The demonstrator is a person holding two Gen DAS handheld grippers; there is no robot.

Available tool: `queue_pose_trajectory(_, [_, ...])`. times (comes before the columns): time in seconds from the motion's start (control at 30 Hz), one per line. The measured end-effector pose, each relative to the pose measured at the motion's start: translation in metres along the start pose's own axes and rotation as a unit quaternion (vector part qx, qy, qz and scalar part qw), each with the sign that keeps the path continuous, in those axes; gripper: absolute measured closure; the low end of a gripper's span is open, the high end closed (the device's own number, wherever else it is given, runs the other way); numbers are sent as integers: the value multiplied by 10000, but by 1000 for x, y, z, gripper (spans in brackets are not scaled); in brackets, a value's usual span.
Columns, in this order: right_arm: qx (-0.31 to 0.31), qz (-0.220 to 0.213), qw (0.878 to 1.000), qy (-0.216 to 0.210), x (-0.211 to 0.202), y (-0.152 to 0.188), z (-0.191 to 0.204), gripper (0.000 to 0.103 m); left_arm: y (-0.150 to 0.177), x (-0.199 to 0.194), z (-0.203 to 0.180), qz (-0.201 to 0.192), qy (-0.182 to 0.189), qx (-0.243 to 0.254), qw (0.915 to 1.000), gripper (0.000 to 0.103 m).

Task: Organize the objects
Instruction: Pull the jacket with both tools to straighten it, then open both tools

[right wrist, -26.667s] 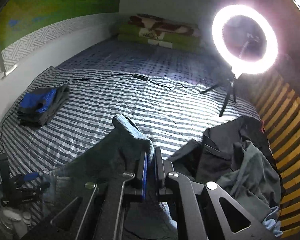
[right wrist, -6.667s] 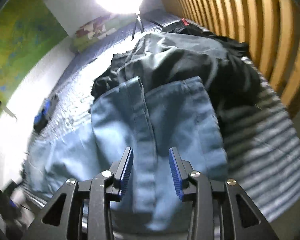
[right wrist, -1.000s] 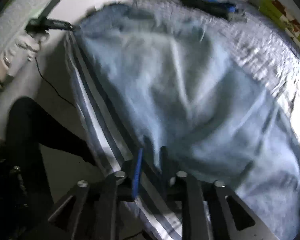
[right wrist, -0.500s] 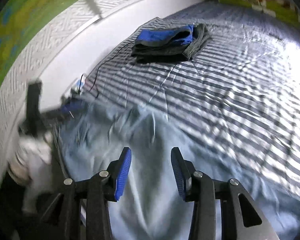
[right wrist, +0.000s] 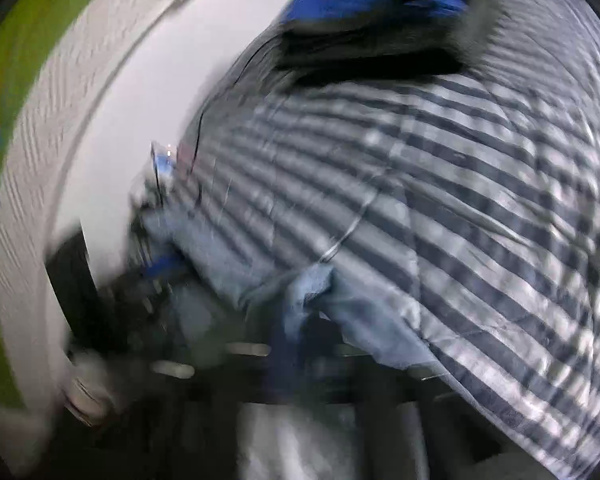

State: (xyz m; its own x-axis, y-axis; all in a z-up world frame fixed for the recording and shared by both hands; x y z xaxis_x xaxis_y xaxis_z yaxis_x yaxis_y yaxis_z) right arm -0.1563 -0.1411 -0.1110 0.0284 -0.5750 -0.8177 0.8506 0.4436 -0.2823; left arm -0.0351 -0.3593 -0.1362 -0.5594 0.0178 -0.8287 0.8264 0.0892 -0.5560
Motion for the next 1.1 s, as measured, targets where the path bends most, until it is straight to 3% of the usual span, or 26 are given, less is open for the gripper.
queue_pose_trajectory(0.07, [343, -276, 9988, 208, -7, -11, -13, 100, -1, -2, 1, 33, 62, -127, 9999, 58])
queue_pose_trajectory(0.13, [717, -394, 9966, 92, -21, -15, -23, 99, -1, -7, 1, 107, -26, -131, 9999, 58])
queue_pose_trajectory(0.2, [848, -599, 9946, -27, -59, -12, -34, 95, -4, -25, -1, 22, -303, 67, 9995, 58])
queue_pose_trajectory(0.27, [1006, -914, 9907, -118, -100, -2, -52, 85, -6, -47, -9, -126, -323, 209, 9992, 58])
queue_pose_trajectory(0.3, [1074, -1090, 9882, -56, -127, 10, -66, 79, -7, -57, -18, -202, -203, 242, 9993, 57])
queue_pose_trajectory(0.37, [1064, -1239, 9863, 219, -162, 37, -89, 79, -8, -73, -41, -286, -9, 417, 9987, 57])
queue_pose_trajectory(0.47, [1087, -1464, 9812, 633, -214, 101, -129, 79, -5, -87, -97, -323, 239, 904, 9951, 57])
queue_pose_trajectory(0.53, [1286, -1784, 9713, 907, -255, 148, -160, 79, 1, -92, -138, -320, 455, 1244, 9907, 56])
queue_pose_trajectory(0.67, [2086, -2538, 9329, 1476, -348, 246, -234, 79, 24, -96, -248, -239, 1074, 2057, 9724, 55])
queue_pose_trajectory(0.73, [2731, -2779, 9078, 1554, -391, 298, -274, 79, 40, -95, -303, -155, 1407, 2460, 9589, 55])
queue_pose_trajectory(0.87, [3863, -2978, 8556, 1734, -450, 395, -345, 78, 83, -87, -415, 112, 1922, 3318, 9235, 55])
queue_pose_trajectory(0.97, [4231, -3045, 8354, 1742, -467, 437, -374, 78, 109, -76, -462, 287, 1970, 3755, 9052, 55])
queue_pose_trajectory(1.03, [4460, -3045, 8248, 1674, -465, 459, -387, 78, 128, -62, -484, 558, 2000, 3882, 8979, 54])
queue_pose_trajectory(1.1, [4669, -3020, 8158, 1587, -459, 478, -399, 76, 135, -51, -489, 637, 1857, 3971, 8965, 48])
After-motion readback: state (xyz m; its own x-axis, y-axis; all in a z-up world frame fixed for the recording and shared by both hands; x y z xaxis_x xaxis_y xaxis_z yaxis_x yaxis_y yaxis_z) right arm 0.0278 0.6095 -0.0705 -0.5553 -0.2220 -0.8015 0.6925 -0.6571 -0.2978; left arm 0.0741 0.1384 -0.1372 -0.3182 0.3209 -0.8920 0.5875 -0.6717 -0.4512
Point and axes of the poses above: each gripper's, at about its wrist camera, not at the fingertips, and x roughly the way its jaws point, z to its left, y to its underside, the point moved 10 cm from there along x, roughly the way its jaws point, and after that the axes turned 13 degrees about x, right-handed, at the moved point
